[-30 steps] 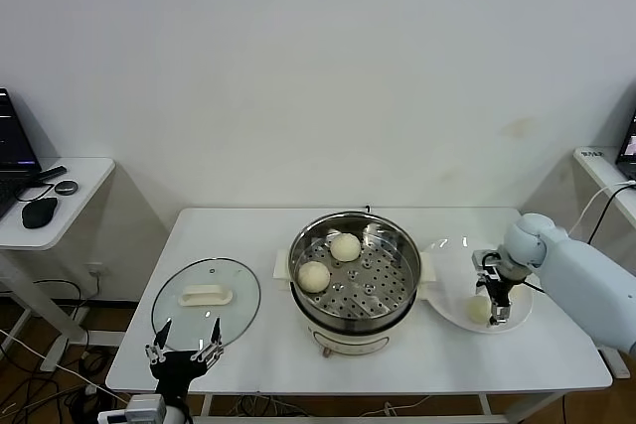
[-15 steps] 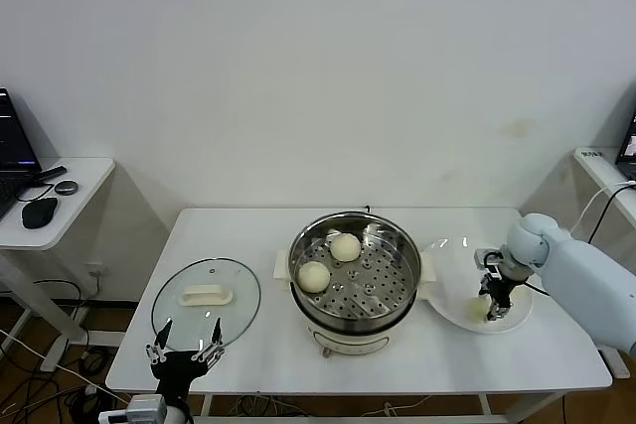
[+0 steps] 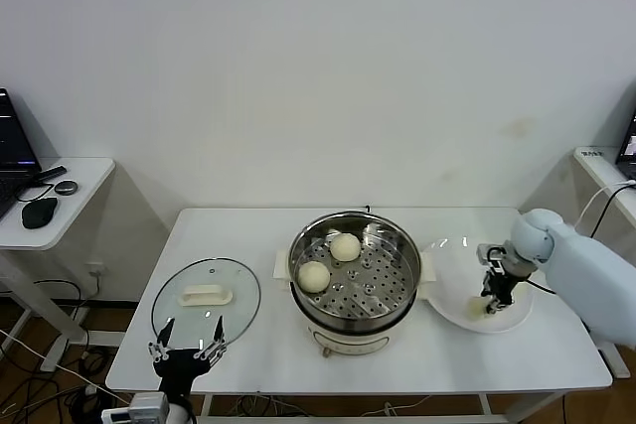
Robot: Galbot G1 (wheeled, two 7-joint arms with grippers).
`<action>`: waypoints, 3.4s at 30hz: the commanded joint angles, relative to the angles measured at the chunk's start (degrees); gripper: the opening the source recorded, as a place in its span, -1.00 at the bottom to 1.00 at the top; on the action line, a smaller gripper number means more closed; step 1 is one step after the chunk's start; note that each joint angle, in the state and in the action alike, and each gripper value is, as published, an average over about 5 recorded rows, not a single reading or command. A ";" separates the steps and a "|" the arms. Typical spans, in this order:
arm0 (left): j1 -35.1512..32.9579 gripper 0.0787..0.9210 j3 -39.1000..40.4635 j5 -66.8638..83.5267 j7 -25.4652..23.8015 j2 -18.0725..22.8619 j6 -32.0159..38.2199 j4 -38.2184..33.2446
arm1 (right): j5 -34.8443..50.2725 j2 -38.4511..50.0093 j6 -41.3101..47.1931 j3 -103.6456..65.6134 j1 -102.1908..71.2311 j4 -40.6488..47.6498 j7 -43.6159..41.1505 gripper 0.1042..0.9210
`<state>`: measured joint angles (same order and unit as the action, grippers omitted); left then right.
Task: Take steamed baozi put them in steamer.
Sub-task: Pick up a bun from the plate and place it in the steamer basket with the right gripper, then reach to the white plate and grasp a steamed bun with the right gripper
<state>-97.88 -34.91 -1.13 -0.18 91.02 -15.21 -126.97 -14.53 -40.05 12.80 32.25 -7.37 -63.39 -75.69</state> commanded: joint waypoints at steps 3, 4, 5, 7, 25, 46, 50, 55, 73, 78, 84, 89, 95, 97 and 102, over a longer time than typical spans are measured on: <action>1.70 0.77 0.31 -1.50 0.62 0.16 0.24 0.66 | 10.11 0.47 0.49 10.78 22.81 -4.13 -2.98 -0.34; 1.85 0.77 0.31 -1.65 0.70 0.16 0.35 0.69 | 11.27 -0.26 0.50 12.44 25.45 -4.41 -3.13 -0.33; 1.98 0.77 0.29 -1.81 0.78 0.16 0.56 0.71 | 12.61 -1.23 0.48 14.14 28.02 -4.59 -3.29 -0.33; 2.19 0.77 0.20 -2.12 0.95 0.16 0.97 0.70 | 15.11 -3.50 0.32 17.16 33.15 -4.72 -3.65 -0.32; 1.15 0.77 -0.78 -1.85 2.12 0.60 1.89 -0.66 | 29.47 -19.09 -44.16 30.27 44.76 -9.16 -3.41 -0.26; 1.40 0.77 -0.43 -1.50 2.24 0.69 1.83 -0.93 | 0.75 -20.47 -60.19 35.42 35.62 -23.48 6.67 -0.24; 1.31 0.77 -0.52 -1.41 2.29 0.71 1.85 -0.97 | 0.61 -20.82 -60.03 35.89 34.24 -24.40 7.10 -0.23; 1.28 0.77 -0.50 -1.33 2.34 0.73 1.86 -0.86 | 1.09 -21.16 -59.49 36.73 34.14 -24.78 6.97 -0.24; 1.46 0.77 -0.41 -1.02 2.44 0.73 1.90 -0.68 | 1.32 -19.87 -54.26 38.45 33.05 -25.29 5.19 -0.22; 1.42 0.77 -0.43 -1.00 2.45 0.72 1.91 -0.71 | 1.40 -19.80 -52.24 38.53 33.14 -24.75 5.29 -0.19; 1.30 0.77 -0.48 -0.97 2.48 0.72 1.93 -0.87 | 2.59 -19.72 -50.62 38.33 33.63 -24.84 5.45 0.10; 1.33 0.77 -0.34 -0.93 2.51 0.75 1.92 -0.97 | 3.69 -19.36 -49.89 38.24 34.29 -25.23 5.03 0.49; 1.10 0.77 -0.18 -0.95 2.62 0.76 2.03 -0.99 | 5.69 -17.44 -49.31 37.20 35.75 -26.06 4.51 0.74; 1.00 0.77 -0.21 -0.96 2.63 0.75 2.04 -1.08 | 7.84 -15.76 -48.75 36.41 37.63 -26.38 3.91 0.76; 0.75 0.77 -0.10 -0.99 2.48 0.69 1.99 -1.59 | 15.21 -9.15 -42.73 33.65 43.75 -26.07 2.12 0.76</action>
<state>-96.99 -35.12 -2.07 2.43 91.77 -13.19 -128.28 -7.70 -56.26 -36.14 68.72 29.84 -89.64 -71.93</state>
